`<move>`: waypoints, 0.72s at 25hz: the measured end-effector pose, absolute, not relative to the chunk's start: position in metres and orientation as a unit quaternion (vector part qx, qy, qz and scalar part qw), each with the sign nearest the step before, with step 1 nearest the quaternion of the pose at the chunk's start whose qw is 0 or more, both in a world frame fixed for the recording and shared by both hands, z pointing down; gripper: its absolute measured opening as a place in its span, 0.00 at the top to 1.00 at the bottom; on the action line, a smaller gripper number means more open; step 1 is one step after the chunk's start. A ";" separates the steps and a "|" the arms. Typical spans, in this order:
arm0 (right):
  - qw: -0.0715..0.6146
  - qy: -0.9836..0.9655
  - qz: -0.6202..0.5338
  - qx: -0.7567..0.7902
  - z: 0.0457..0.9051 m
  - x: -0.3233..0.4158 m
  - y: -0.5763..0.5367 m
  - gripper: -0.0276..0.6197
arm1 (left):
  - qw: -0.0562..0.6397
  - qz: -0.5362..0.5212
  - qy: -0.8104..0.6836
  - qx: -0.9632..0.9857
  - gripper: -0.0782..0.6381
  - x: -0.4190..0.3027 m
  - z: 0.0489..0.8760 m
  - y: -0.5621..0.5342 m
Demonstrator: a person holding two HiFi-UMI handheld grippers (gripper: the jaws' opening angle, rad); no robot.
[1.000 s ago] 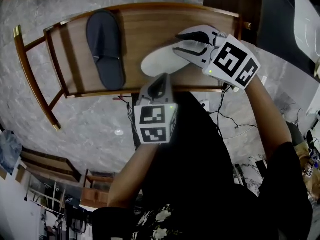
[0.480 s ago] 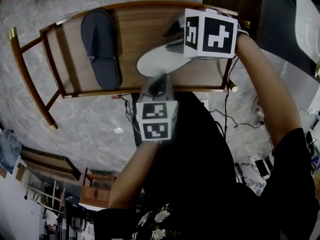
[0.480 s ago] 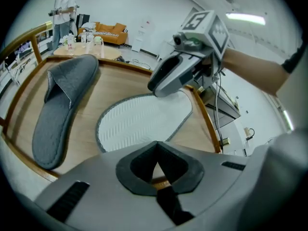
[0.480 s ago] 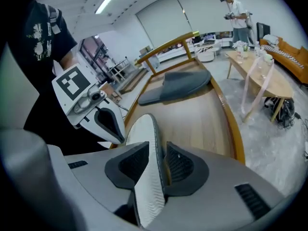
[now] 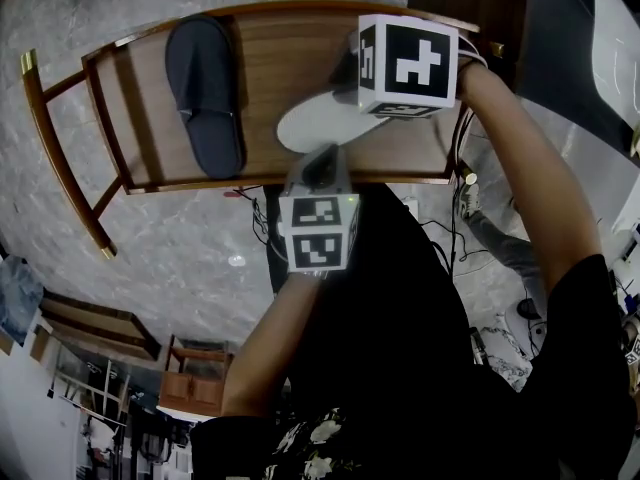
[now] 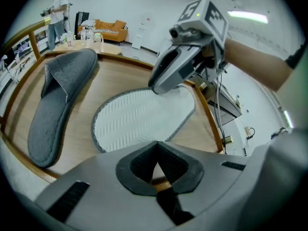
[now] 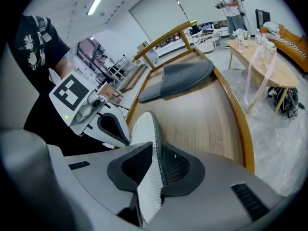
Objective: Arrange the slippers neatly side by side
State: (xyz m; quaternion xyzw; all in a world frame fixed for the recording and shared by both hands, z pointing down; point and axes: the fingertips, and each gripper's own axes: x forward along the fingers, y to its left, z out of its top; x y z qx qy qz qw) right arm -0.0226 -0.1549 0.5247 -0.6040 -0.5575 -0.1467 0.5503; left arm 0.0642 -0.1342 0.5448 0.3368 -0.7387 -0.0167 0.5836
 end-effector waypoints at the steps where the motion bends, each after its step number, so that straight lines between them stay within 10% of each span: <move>1: 0.550 -0.563 -0.144 -0.600 0.522 -0.022 -0.155 0.87 | 0.582 -0.016 -0.739 0.337 0.89 0.064 0.545 -0.133; 18: 0.493 -0.742 0.046 -0.452 0.452 -0.014 -0.152 0.92 | 0.498 0.070 -0.792 0.345 0.89 -0.028 0.540 -0.121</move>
